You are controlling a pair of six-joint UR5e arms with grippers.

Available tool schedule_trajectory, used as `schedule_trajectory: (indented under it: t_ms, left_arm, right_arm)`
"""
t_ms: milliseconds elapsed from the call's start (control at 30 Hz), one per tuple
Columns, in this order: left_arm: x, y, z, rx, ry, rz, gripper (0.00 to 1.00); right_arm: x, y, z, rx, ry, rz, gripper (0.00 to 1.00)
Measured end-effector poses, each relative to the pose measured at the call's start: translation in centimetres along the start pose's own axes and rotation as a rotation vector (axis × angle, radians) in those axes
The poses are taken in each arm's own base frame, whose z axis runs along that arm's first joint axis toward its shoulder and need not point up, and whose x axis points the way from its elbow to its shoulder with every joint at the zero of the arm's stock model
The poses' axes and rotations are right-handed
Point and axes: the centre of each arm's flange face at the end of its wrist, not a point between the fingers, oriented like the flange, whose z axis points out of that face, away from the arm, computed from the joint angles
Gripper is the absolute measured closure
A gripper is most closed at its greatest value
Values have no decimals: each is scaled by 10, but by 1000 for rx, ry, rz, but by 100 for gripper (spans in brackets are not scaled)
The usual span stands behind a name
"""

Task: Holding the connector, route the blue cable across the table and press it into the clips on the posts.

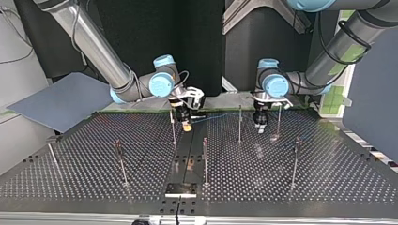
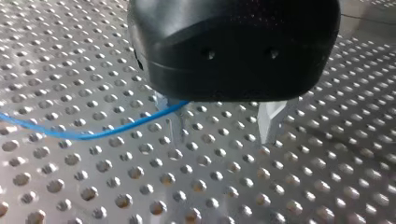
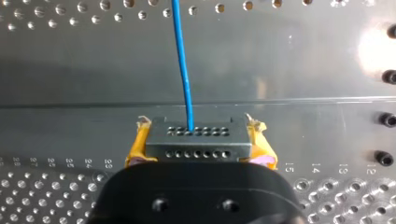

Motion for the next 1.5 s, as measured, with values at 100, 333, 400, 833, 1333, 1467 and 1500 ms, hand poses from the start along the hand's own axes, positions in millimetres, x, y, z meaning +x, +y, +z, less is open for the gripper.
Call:
schedule_trajectory:
  t_ms: [100, 333, 400, 833, 1333, 1467, 1500]
  left_arm:
    - [3, 3, -4, -25, 23, 24, 0]
    - [7, 6, -25, -68, 87, 74, 0]
    - [6, 7, -33, -85, 103, 77, 0]
    - [-9, -28, -88, -95, 49, -10, 0]
    - [-22, -64, -150, -58, 22, -39, 0]
    - [-33, -77, -161, -4, 10, -60, 0]
    - [-37, -81, -163, 15, 4, -61, 0]
  right_arm:
    - [0, -1, 0, 2, -1, -1, 100]
    - [0, -3, -1, 5, -2, -3, 100]
    - [-1, -4, -1, 5, -2, -3, 100]
    - [-2, -6, -3, 7, -20, -5, 100]
    - [-4, 0, -5, -6, -42, -4, 100]
    - [-3, 1, -4, -7, -40, -4, 100]
    - [-3, 1, -4, -7, -39, -5, 100]
